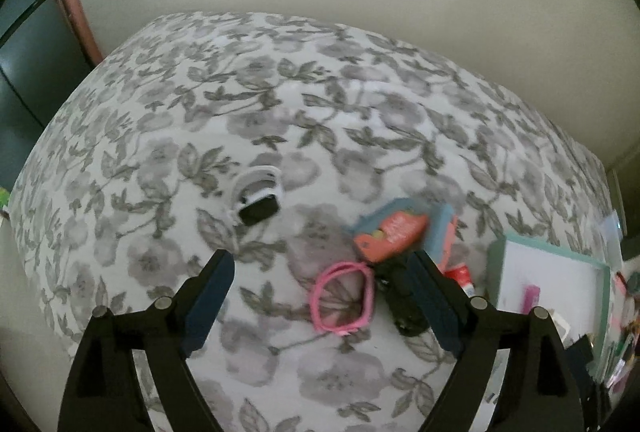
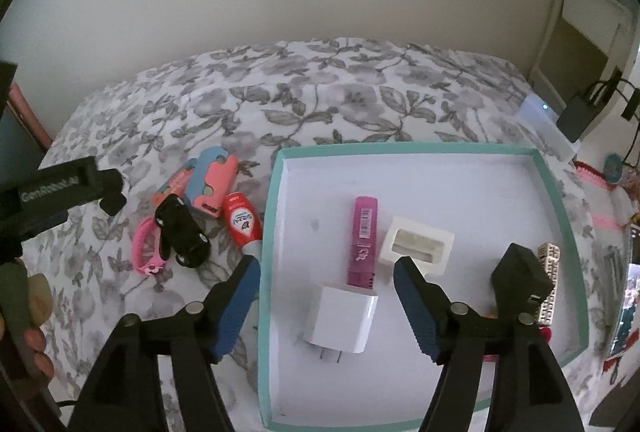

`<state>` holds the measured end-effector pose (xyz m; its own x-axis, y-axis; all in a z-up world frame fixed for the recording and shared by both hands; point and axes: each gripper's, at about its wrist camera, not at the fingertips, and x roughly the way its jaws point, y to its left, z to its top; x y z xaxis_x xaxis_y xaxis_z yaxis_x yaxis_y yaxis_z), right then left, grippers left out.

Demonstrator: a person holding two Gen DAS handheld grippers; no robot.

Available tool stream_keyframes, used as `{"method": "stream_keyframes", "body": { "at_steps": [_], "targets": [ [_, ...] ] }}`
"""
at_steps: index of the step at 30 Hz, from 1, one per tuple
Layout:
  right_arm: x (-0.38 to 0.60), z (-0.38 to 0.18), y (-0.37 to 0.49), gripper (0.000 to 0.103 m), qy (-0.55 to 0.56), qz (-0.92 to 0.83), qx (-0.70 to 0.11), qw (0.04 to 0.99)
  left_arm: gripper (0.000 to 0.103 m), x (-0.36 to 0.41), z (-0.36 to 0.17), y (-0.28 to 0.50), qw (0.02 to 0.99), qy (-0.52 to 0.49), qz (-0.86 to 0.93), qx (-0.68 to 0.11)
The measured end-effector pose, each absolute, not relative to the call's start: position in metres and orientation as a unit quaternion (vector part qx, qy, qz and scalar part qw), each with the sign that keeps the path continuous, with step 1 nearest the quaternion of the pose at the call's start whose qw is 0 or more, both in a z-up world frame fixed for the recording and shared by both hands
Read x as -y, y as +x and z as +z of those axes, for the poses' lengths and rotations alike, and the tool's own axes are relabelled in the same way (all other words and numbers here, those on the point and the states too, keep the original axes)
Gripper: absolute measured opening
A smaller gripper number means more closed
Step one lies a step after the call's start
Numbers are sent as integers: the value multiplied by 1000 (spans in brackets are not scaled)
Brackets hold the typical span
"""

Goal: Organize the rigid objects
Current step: 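Withdraw both tools from the tray toward the remaining items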

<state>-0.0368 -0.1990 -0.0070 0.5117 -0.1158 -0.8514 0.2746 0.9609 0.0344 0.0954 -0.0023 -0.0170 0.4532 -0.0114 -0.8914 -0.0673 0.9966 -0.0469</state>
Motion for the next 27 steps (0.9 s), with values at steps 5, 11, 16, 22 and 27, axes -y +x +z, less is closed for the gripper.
{"method": "stream_keyframes", "body": {
  "at_steps": [5, 11, 16, 22, 27],
  "targets": [
    [203, -9, -35, 81, 101, -108, -480, 865, 89, -29, -14, 102, 851, -71, 30, -520],
    [201, -10, -29, 92, 115, -113, -475, 865, 89, -66, -5, 108, 857, -99, 48, -503],
    [189, -7, -18, 94, 113, -102, -472, 868, 89, -94, -3, 112, 860, -119, 60, -493],
    [172, -1, 1, 98, 116, -78, -467, 873, 99, -121, -5, 122, 865, -154, 66, -473],
    [167, -1, 20, 98, 121, -64, -470, 872, 100, -128, -10, 130, 870, -172, 64, -458]
  ]
}}
